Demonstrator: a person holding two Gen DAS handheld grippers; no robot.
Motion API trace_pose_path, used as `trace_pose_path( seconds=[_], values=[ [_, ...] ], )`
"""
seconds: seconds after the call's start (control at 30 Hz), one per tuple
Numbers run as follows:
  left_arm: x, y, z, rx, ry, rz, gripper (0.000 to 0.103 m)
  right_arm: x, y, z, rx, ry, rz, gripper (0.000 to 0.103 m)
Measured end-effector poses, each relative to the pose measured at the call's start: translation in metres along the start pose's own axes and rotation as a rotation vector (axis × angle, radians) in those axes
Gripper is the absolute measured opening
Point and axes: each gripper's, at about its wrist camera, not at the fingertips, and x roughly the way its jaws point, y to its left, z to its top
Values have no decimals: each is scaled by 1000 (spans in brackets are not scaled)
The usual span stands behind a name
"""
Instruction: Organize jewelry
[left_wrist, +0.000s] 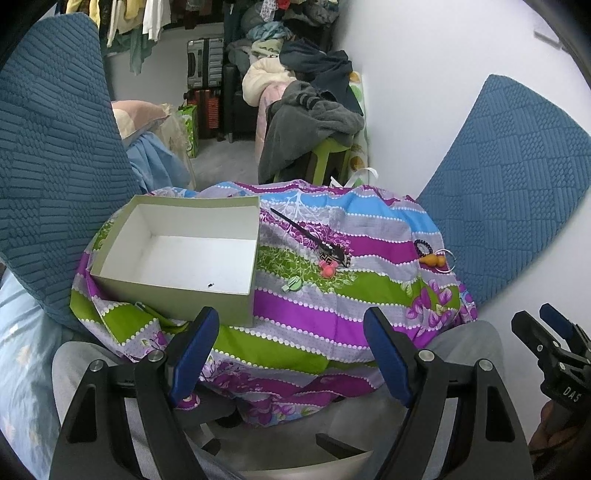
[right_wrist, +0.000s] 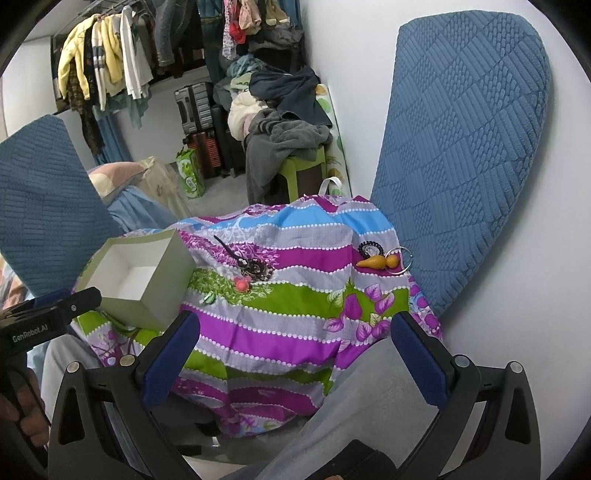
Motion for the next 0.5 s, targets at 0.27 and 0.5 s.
trace_pose_path(
  seconds=[0.27,0.5],
  values=[
    [-2,1,-2,0,-3,0,81,-3,-2,-2,-7,-3,-2,103],
    [-4,0,-2,0,-4,7,81,-4,-2,-3,-8,3,5,103]
  ],
)
